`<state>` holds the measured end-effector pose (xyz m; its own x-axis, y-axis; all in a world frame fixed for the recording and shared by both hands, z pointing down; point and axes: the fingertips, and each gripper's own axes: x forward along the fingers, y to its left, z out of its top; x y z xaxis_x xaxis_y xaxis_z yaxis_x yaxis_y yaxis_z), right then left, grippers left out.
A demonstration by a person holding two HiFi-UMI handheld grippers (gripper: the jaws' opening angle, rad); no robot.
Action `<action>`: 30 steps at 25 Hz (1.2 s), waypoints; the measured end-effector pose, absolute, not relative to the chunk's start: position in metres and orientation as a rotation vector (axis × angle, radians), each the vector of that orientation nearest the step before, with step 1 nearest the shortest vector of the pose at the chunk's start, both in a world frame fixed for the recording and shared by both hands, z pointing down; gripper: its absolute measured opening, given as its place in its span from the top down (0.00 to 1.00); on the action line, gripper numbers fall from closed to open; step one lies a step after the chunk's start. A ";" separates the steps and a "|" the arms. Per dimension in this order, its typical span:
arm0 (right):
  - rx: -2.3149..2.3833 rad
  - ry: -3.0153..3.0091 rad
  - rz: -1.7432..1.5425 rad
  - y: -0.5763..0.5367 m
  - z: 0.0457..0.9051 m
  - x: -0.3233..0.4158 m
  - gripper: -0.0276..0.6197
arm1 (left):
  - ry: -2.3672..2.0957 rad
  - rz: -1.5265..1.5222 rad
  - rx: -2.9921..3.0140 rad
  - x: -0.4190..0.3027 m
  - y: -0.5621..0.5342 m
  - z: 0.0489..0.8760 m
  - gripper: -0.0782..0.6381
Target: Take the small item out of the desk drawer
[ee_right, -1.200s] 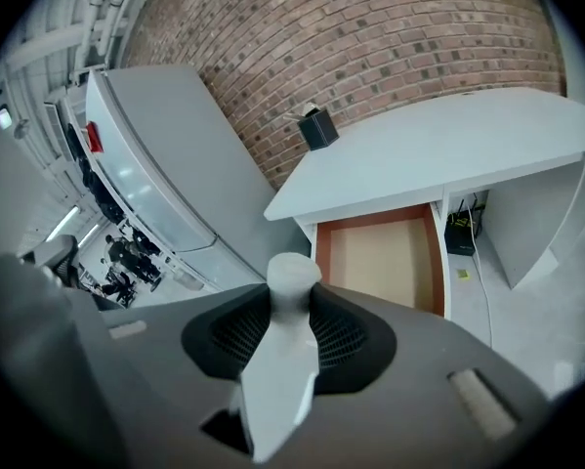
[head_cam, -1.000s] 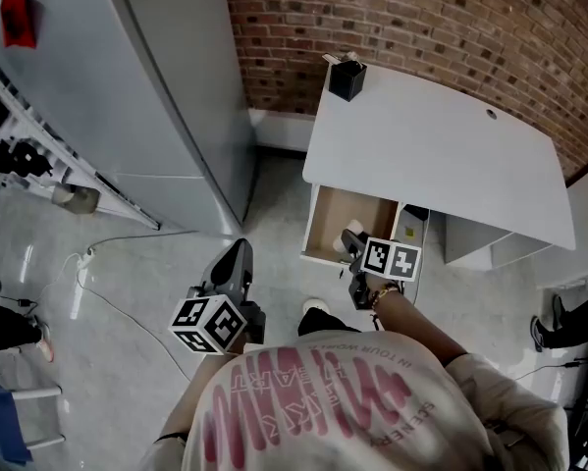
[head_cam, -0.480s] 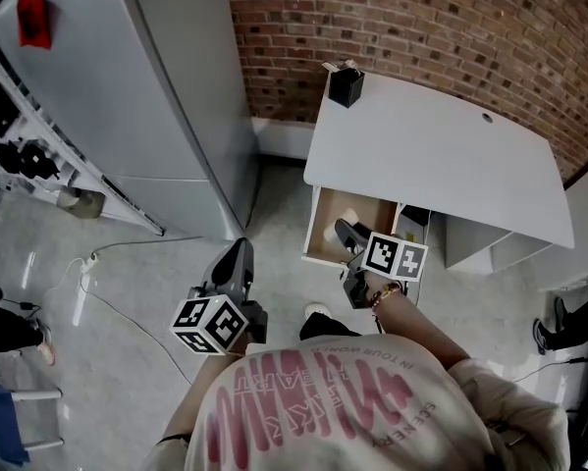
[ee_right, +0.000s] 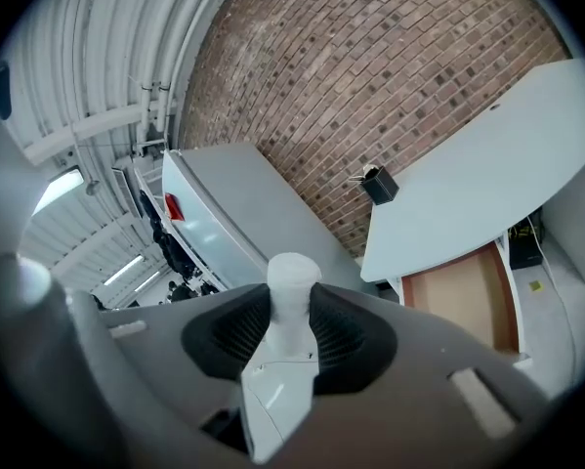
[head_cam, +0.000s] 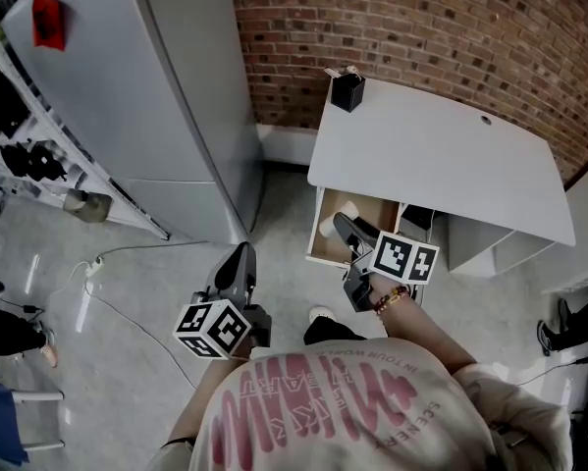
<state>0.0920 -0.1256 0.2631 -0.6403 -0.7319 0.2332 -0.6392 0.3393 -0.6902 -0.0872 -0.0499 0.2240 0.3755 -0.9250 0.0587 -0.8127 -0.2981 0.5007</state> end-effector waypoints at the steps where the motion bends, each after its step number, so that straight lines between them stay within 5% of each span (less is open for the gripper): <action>1: -1.258 2.468 -1.186 -0.123 0.259 0.091 0.74 | -1.501 -0.336 2.185 -0.088 -0.047 0.225 0.89; 30: -1.172 2.782 -0.882 -0.060 0.237 0.042 0.74 | -1.519 -0.234 2.221 -0.087 -0.001 0.232 0.89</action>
<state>0.0424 -0.0603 0.2368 -0.7223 -0.6583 0.2121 -0.6603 0.5650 -0.4948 -0.0872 -0.0008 0.2315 0.3837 -0.9176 0.1043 -0.8438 -0.3024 0.4434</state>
